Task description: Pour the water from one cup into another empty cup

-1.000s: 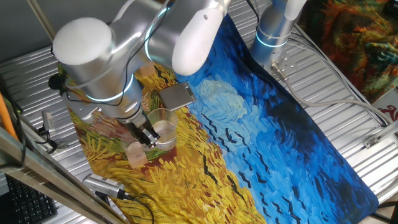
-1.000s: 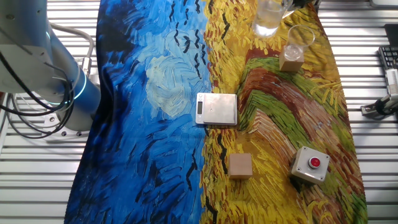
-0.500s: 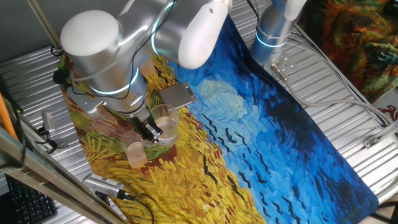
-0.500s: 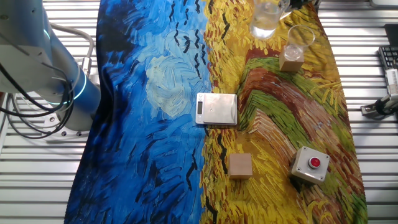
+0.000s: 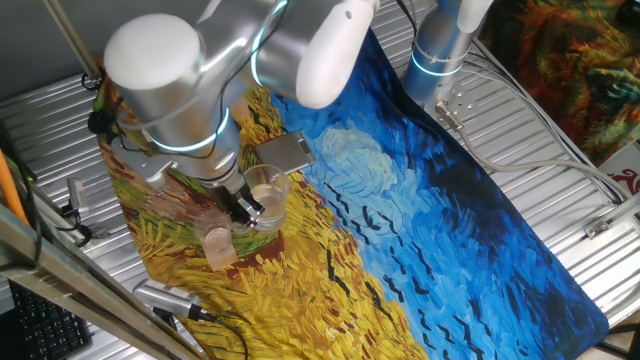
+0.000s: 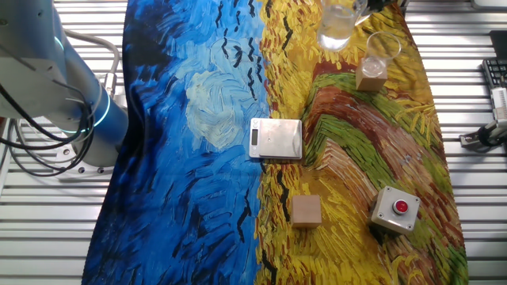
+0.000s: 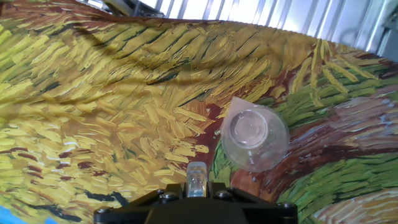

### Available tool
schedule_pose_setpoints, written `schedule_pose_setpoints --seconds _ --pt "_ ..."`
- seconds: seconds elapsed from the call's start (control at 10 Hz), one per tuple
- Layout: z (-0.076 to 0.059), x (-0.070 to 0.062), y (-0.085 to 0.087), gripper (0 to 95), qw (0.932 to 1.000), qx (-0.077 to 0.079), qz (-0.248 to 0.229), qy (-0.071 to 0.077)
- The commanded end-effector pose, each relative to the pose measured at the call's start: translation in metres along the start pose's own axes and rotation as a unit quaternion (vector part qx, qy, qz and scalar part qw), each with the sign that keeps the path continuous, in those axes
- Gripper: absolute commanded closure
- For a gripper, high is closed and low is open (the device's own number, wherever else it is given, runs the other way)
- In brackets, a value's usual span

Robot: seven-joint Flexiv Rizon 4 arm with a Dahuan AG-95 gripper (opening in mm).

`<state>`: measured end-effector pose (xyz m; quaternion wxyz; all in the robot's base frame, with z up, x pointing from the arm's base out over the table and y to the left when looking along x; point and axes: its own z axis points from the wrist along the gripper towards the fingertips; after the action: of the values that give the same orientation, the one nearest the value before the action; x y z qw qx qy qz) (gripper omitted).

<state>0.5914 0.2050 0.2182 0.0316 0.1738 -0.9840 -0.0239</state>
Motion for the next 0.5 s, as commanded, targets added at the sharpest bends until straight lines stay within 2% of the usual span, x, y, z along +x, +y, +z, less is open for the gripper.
schedule_pose_setpoints --seconds 0.1,0.2,0.3,0.5 --pt "0.0006 0.0006 -0.0003 95.0 0.9997 0.017 -0.014 0.002" --pt "0.0006 0.0006 -0.0003 95.0 0.9994 0.014 -0.031 0.0" --pt "0.0006 0.0006 -0.0003 95.0 0.9991 0.017 -0.037 0.001" --pt "0.0006 0.0006 -0.0003 95.0 0.9989 0.026 -0.037 -0.009"
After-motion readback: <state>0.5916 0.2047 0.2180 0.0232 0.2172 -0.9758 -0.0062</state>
